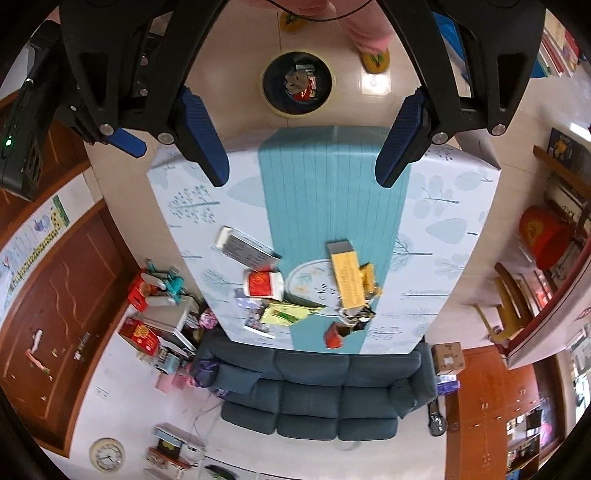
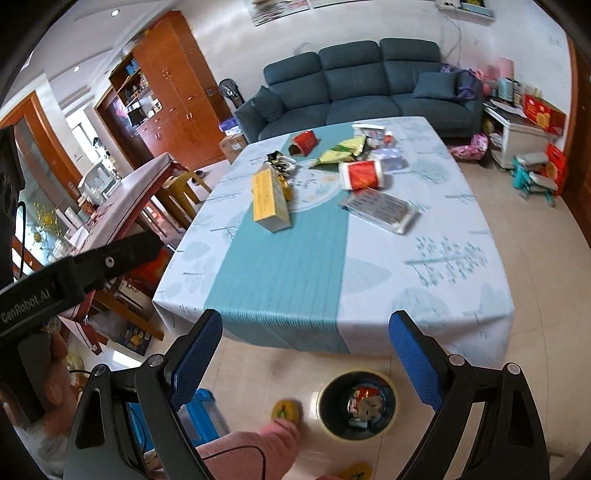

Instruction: Collect trash

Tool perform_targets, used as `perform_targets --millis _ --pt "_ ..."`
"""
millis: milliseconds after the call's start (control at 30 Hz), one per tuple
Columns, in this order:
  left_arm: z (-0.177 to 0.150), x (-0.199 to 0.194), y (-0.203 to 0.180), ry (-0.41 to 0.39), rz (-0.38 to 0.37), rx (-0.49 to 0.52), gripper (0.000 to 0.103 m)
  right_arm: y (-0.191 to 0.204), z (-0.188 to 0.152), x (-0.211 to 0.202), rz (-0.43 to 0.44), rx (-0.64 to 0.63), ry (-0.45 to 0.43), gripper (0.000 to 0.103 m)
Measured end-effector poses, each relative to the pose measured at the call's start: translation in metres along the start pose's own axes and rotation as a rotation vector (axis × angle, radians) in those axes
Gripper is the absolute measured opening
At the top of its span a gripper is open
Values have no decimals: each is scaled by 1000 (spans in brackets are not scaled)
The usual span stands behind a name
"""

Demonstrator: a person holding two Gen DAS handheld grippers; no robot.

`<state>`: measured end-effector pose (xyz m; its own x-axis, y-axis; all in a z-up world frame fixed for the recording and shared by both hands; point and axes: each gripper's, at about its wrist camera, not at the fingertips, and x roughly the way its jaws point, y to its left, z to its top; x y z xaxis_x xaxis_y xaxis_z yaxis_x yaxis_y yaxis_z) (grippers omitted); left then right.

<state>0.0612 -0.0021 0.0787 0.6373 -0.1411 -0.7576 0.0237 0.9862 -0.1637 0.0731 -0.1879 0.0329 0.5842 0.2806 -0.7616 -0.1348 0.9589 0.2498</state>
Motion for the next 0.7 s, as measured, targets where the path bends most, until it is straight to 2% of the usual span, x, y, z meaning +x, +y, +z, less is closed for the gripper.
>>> perform_targets --millis 167,333,467,533,700 --pt "24 25 31 3 25 -16 79 23 41 43 -30 -21 -5 93" --pt "70 64 80 22 39 5 79 50 89 103 -74 -6 19 93" --pt "115 96 122 47 -26 42 79 73 124 164 -118 4 83 93" --pt "137 111 143 63 -49 67 79 82 137 192 -134 -1 109 93" --pt "174 162 182 121 -29 199 79 94 166 268 -187 25 183 90"
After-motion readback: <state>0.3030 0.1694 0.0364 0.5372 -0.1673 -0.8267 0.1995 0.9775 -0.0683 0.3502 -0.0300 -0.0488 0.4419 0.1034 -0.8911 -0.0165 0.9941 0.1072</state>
